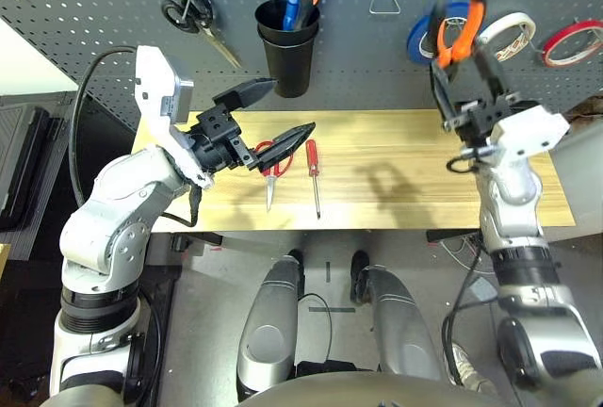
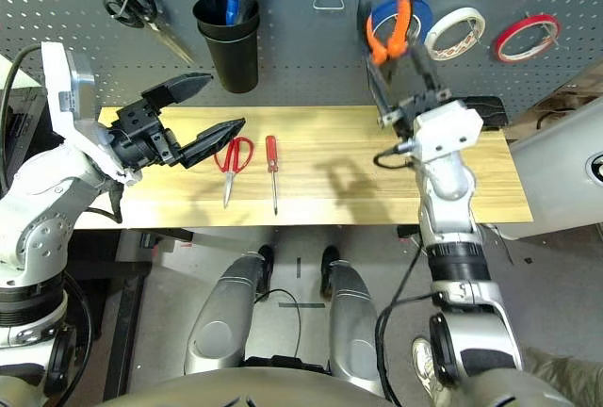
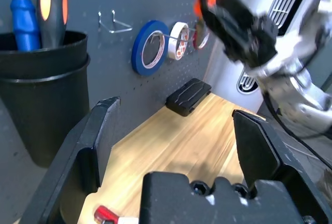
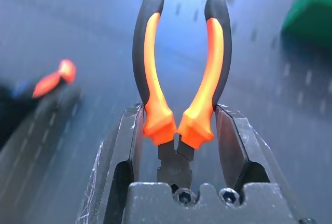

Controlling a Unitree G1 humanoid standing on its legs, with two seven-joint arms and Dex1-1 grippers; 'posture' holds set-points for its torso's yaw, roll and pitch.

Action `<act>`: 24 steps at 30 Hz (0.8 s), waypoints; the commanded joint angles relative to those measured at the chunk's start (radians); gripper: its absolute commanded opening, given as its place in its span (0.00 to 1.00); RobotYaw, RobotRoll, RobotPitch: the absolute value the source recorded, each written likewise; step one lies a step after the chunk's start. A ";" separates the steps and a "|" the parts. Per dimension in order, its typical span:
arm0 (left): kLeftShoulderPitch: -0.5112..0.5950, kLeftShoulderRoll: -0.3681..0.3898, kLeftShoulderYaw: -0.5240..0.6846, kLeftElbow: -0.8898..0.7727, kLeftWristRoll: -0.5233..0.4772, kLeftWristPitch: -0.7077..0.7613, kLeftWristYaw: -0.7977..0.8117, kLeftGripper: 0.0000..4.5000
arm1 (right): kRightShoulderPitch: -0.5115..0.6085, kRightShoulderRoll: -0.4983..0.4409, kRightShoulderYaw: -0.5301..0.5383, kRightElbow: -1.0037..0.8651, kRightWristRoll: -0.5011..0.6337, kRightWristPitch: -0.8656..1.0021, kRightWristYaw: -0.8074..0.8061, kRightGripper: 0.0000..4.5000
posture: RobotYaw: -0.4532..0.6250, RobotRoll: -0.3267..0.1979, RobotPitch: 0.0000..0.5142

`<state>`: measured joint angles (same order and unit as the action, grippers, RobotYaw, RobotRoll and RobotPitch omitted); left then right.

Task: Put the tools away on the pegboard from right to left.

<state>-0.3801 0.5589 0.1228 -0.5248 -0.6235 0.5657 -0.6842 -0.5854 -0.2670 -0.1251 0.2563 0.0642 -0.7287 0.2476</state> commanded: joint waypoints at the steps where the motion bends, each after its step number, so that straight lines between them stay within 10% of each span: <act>1: -0.008 -0.002 -0.025 0.017 0.006 -0.015 -0.009 1.00 | -0.069 0.017 0.009 0.033 -0.002 -0.008 -0.017 0.49 | 0.65 0.62 0.47; 24: -0.007 0.000 -0.043 0.020 0.049 -0.029 0.035 1.00 | -0.588 0.140 -0.034 0.774 0.069 -0.051 -0.014 0.49 | 0.71 0.62 0.50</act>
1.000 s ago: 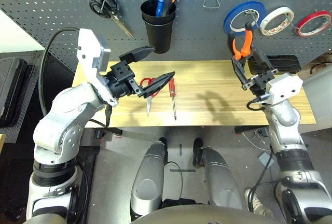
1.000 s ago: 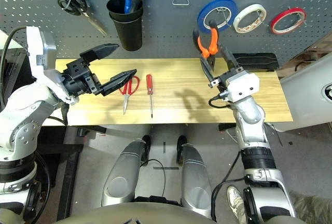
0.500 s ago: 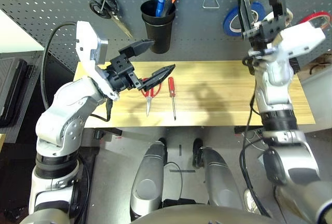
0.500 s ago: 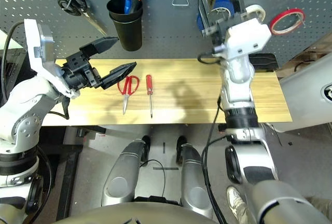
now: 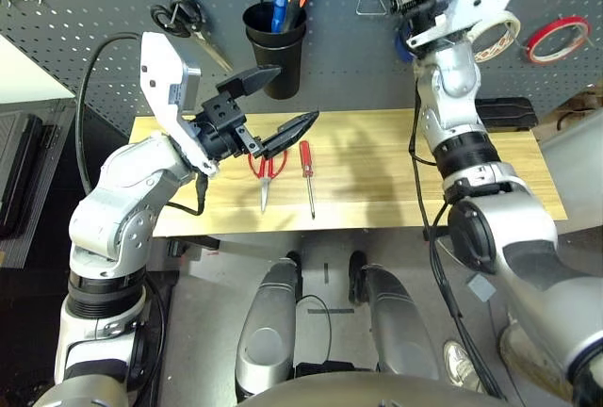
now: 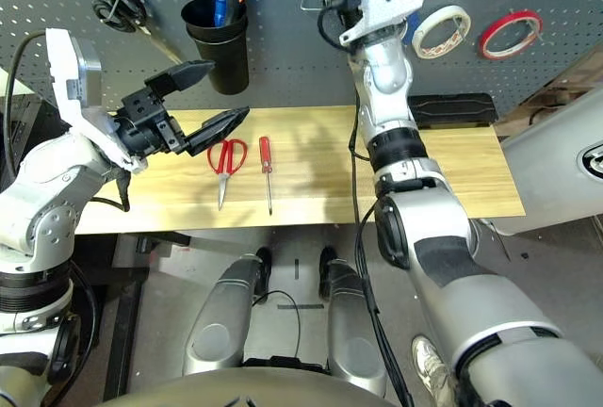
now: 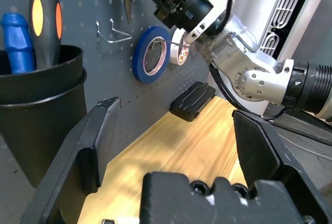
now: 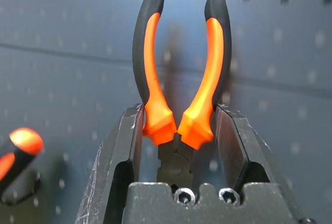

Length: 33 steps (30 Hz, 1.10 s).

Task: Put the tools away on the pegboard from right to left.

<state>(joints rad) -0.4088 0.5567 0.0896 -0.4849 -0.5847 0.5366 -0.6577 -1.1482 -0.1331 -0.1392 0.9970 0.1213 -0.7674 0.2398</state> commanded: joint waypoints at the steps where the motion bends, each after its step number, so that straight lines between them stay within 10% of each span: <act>1: 0.026 0.003 -0.008 -0.024 0.009 0.003 0.014 1.00 | -0.026 0.011 -0.022 0.047 0.014 -0.011 -0.003 0.49 | 0.71 0.62 0.51; 29: 0.048 0.007 -0.024 -0.027 0.024 0.003 0.028 1.00 | 0.067 0.057 0.030 0.073 -0.062 0.047 -0.012 0.49 | 0.72 0.62 0.54; 33: 0.057 0.009 -0.033 -0.016 0.036 0.014 0.036 1.00 | 0.139 0.007 0.064 -0.002 -0.103 -0.066 0.034 0.78 | 0.72 0.62 0.55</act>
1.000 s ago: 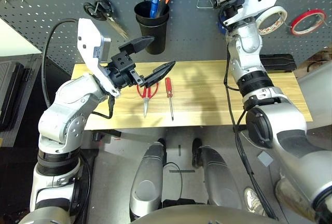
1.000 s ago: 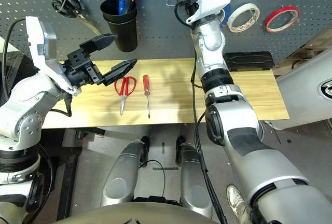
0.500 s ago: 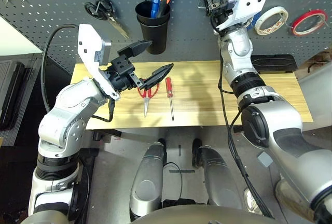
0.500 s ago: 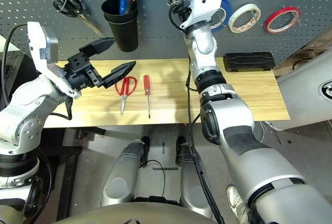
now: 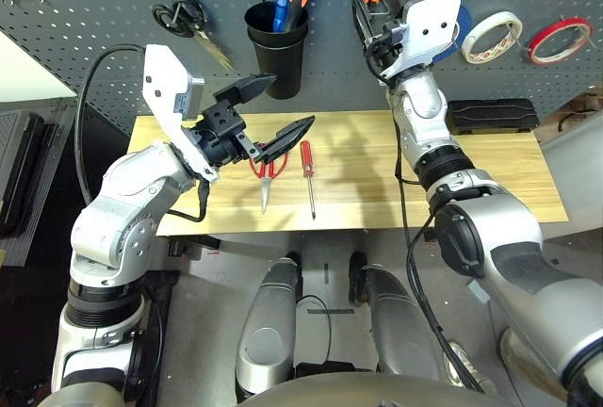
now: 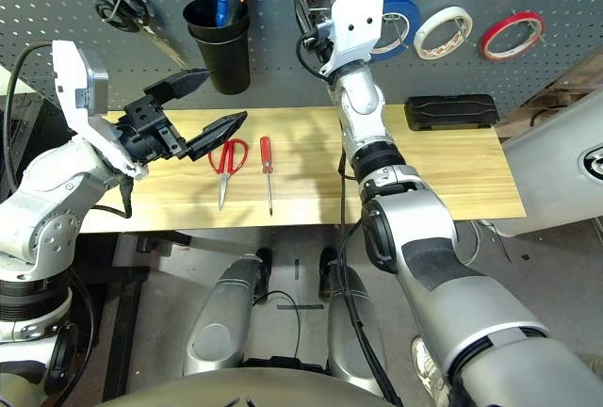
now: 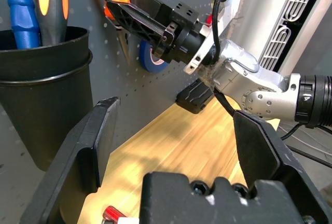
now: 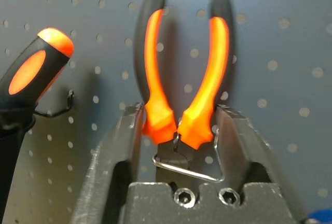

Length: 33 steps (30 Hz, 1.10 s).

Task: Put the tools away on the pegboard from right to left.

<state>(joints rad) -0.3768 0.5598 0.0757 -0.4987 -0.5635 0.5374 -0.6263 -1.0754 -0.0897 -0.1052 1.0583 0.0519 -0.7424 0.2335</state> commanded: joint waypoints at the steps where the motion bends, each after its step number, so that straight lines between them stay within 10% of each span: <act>1: 0.030 0.006 -0.024 0.000 0.018 0.023 0.010 1.00 | 0.100 -0.053 0.044 -0.095 -0.041 -0.129 0.062 0.86 | 0.72 0.62 0.55; 3: 0.042 -0.010 -0.031 0.013 0.023 0.040 0.032 1.00 | 0.174 -0.075 0.063 -0.157 -0.034 -0.183 0.109 0.99 | 0.72 0.62 0.56; 16: 0.098 -0.167 -0.176 0.196 0.206 0.056 0.212 1.00 | 0.676 -0.219 0.176 -0.561 -0.025 0.130 0.304 0.99 | 0.70 0.62 0.61; 33: -0.207 -0.507 -0.204 1.033 0.466 -0.052 0.494 1.00 | 0.790 -0.340 0.235 -0.715 -0.086 0.756 0.399 0.99 | 0.66 0.62 0.64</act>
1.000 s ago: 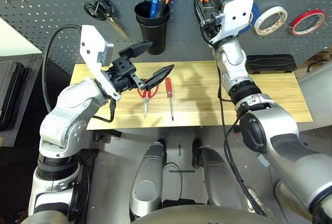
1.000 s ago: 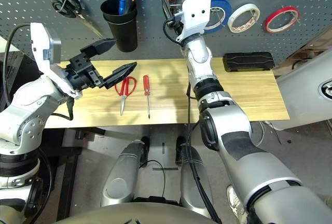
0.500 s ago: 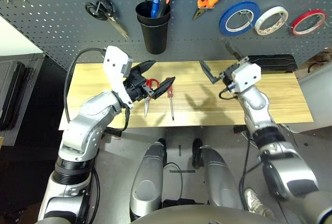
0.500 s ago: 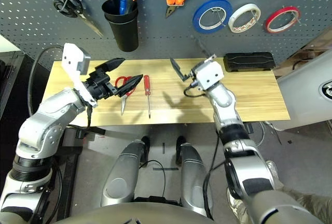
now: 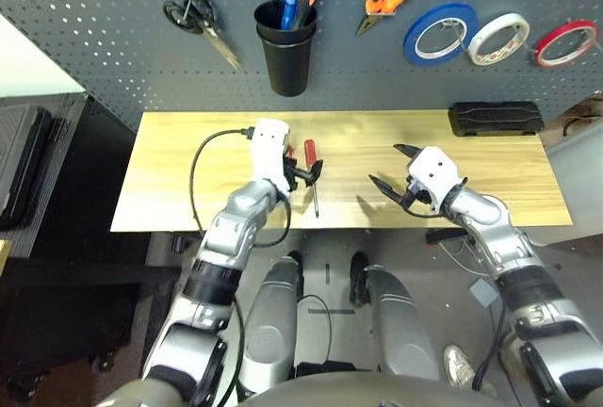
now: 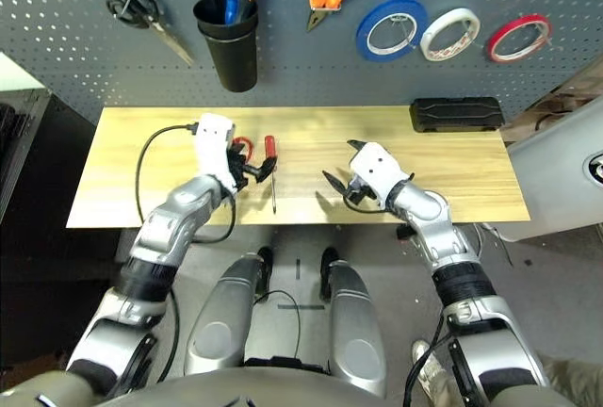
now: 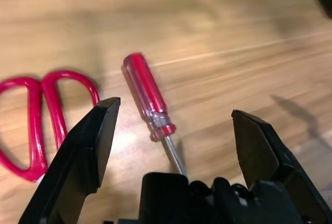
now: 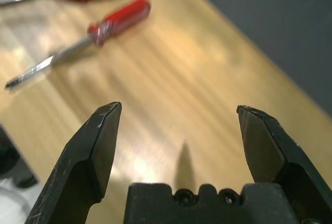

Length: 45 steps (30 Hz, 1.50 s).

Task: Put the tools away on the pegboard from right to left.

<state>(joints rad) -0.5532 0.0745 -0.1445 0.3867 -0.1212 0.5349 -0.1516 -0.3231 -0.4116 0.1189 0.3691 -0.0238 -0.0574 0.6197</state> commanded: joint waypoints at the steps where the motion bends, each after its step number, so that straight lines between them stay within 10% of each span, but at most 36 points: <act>1: -0.055 -0.029 0.019 0.203 0.034 -0.076 0.021 1.00 | 0.044 -0.024 0.012 -0.035 -0.013 0.088 0.015 0.99 | 0.66 0.62 0.64; 16: -0.288 -0.129 0.074 0.790 0.105 -0.338 0.039 1.00 | 0.122 -0.074 -0.020 -0.183 0.001 0.181 0.012 0.99 | 0.60 0.62 0.60; 26: -0.308 -0.136 0.136 0.848 0.097 -0.367 0.067 0.28 | 0.114 -0.084 -0.032 -0.211 0.014 0.204 0.015 1.00 | 0.60 0.62 0.56; 33: -0.251 -0.171 0.211 0.650 0.023 -0.311 0.065 0.18 | 0.085 -0.086 -0.030 -0.149 0.015 0.167 0.018 1.00 | 0.63 0.62 0.56; 45: 0.218 -0.214 0.140 -0.280 -0.012 0.004 0.117 0.18 | -0.021 -0.082 -0.018 0.024 0.007 0.072 0.043 1.00 | 0.70 0.62 0.58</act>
<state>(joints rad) -0.4028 -0.1159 0.0181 0.1959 -0.1263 0.5071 -0.0482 -0.3510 -0.4915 0.0991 0.3631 -0.0140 0.0323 0.6504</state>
